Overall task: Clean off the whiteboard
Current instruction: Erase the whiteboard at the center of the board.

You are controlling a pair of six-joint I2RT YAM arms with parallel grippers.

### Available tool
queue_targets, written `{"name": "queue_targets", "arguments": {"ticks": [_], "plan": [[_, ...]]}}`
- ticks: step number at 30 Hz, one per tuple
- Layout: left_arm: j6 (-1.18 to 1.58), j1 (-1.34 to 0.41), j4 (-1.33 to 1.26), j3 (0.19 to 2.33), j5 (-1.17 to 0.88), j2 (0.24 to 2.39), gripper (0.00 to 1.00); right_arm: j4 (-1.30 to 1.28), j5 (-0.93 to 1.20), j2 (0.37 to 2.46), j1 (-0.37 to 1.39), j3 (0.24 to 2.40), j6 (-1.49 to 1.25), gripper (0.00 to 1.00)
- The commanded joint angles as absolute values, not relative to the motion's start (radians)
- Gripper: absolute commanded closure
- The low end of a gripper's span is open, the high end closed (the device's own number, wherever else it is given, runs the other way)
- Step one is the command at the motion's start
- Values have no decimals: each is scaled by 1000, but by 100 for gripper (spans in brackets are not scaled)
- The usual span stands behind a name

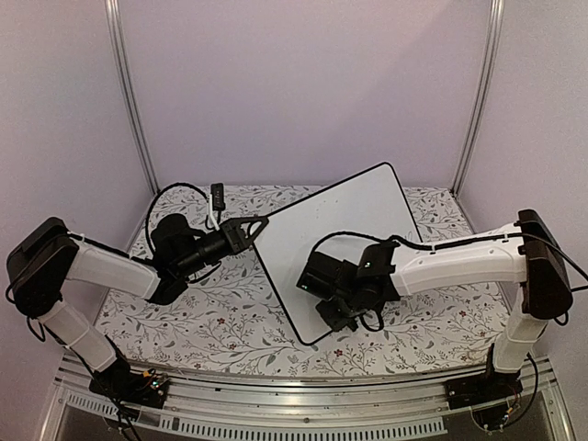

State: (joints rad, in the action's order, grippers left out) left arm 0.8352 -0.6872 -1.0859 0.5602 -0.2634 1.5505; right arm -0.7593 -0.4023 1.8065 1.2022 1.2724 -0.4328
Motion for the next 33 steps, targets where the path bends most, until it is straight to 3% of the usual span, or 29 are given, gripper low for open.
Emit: {"name": "queue_targets", "arguments": {"ticks": [1, 16, 33], "plan": [[842, -724, -1049, 560, -362, 1572, 100, -610, -486, 1792, 1155, 1311, -407, 100], [841, -726, -1051, 560, -362, 1569, 100, -497, -317, 1750, 1165, 1139, -473, 100], [842, -726, -1051, 561, -364, 1571, 100, -541, -330, 1706, 1200, 1058, -569, 100]]}}
